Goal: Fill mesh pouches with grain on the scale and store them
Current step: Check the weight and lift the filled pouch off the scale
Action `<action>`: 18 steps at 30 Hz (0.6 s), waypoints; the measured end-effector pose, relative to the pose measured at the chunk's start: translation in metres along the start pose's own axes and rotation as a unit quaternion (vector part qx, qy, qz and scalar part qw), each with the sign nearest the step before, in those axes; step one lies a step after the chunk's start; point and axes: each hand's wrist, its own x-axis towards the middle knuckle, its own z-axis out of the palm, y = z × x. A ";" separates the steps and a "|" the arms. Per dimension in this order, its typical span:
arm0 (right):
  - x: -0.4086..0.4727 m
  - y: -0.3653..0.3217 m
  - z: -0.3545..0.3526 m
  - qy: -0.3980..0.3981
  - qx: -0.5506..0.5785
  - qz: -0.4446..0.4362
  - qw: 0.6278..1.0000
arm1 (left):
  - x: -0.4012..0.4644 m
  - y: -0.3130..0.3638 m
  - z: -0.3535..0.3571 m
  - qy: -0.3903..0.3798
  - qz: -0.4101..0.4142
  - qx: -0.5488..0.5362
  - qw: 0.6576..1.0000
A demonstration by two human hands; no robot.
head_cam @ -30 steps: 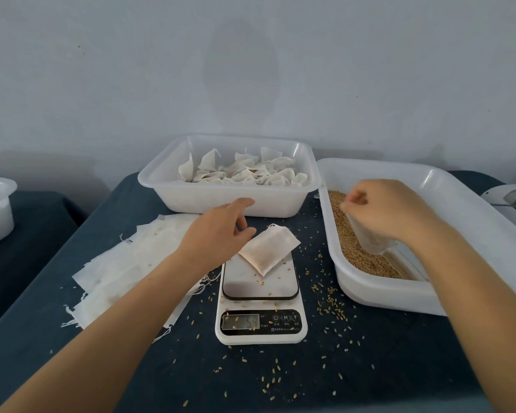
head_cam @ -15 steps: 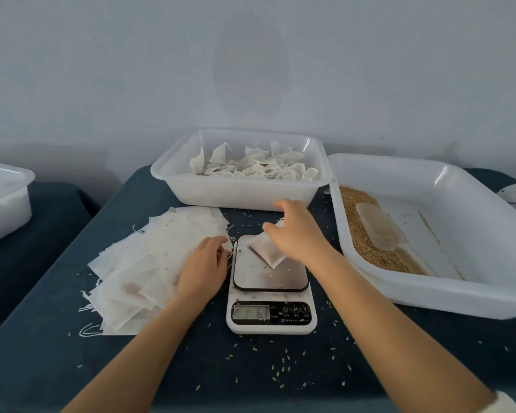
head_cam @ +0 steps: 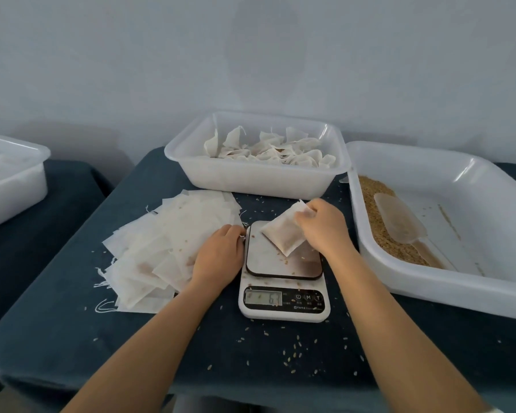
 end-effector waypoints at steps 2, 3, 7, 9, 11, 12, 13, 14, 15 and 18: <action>-0.006 -0.005 -0.004 0.019 0.064 -0.034 0.997 | -0.001 0.000 -0.001 0.001 0.001 -0.002 1.000; -0.009 -0.008 -0.007 0.026 0.077 -0.050 0.995 | -0.001 0.001 -0.001 0.000 0.001 -0.003 1.000; -0.018 -0.022 -0.021 0.022 0.096 -0.109 0.989 | -0.001 0.002 -0.002 -0.004 0.001 -0.003 1.000; -0.021 -0.027 -0.026 0.023 0.105 -0.129 0.986 | -0.001 0.002 -0.002 -0.003 0.002 -0.004 1.000; -0.024 -0.031 -0.030 0.022 0.119 -0.145 0.982 | -0.001 0.002 -0.002 -0.001 0.003 -0.006 1.000; -0.024 -0.033 -0.031 0.018 0.124 -0.150 0.981 | -0.001 0.002 -0.002 0.000 0.005 -0.006 1.000; -0.025 -0.035 -0.032 0.014 0.128 -0.153 0.980 | -0.001 0.002 -0.002 0.002 0.006 -0.007 1.000; -0.026 -0.036 -0.033 0.009 0.129 -0.157 0.979 | -0.001 0.002 -0.002 0.003 0.007 -0.008 1.000; -0.027 -0.037 -0.034 0.004 0.130 -0.162 0.978 | -0.001 0.001 -0.002 0.004 0.008 -0.009 1.000; -0.029 -0.042 -0.035 -0.008 0.133 -0.173 0.976 | -0.001 0.000 0.000 0.006 0.010 -0.007 1.000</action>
